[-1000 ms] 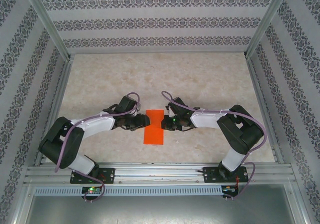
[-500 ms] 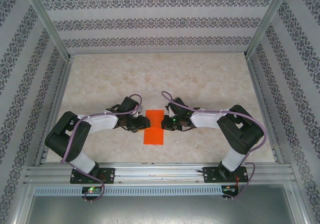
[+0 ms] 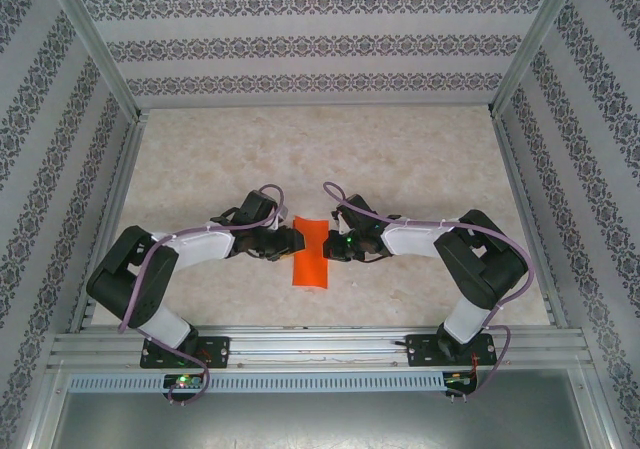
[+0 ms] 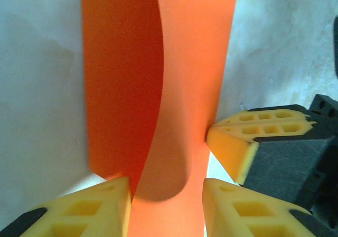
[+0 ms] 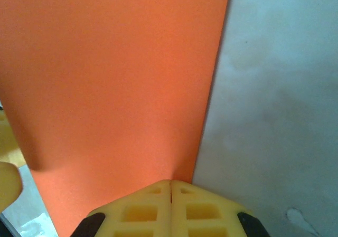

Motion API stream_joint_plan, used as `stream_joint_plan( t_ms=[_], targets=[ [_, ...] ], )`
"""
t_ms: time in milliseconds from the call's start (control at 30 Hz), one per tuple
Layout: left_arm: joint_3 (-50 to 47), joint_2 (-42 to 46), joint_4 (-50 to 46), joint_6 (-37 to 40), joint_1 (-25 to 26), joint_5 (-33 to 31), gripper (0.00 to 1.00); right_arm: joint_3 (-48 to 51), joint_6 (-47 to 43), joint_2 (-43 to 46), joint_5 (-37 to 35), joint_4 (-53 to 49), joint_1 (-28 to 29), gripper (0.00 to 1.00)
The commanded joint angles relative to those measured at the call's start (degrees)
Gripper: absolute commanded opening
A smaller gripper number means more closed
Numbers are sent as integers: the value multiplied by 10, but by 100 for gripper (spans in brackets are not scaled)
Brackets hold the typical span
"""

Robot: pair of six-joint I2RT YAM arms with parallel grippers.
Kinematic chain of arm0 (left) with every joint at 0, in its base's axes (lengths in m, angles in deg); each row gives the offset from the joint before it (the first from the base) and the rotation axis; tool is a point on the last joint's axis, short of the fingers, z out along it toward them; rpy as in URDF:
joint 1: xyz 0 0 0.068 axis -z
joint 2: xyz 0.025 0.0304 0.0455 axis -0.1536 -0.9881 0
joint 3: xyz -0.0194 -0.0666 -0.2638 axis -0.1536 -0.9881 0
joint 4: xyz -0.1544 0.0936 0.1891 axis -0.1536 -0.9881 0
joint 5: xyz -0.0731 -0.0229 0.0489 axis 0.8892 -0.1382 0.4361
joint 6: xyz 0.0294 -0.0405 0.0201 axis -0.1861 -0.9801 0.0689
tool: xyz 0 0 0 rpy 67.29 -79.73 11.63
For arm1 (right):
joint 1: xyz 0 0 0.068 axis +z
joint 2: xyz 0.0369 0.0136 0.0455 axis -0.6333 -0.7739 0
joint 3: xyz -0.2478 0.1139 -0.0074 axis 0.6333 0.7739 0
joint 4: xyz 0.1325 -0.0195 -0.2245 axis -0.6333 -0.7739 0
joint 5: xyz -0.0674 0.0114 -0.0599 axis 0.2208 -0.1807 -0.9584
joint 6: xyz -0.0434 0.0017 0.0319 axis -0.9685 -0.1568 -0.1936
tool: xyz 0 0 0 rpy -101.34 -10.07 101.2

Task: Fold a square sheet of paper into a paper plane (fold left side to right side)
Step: Third fold the triangle at the center of the table.

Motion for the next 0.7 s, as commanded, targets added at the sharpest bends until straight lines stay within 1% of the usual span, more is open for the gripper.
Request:
stream_joint_plan(
  t_ms=[0, 133, 200, 500, 667],
  targets=[
    [-1, 15, 16, -10, -1, 14, 42, 18, -10, -8, -25, -41, -6, 0],
    [-2, 19, 20, -8, -1, 16, 48, 19, -11, -10, -28, -41, -5, 0],
    [-1, 17, 14, -1, -1, 13, 49, 19, -11, -10, -29, -42, -7, 0],
    [-6, 20, 28, 19, -2, 23, 50, 19, -12, -10, -28, -41, -6, 0],
    [1, -4, 36, 47, -4, 43, 50, 18, -15, -11, -27, -41, -6, 0]
  ],
)
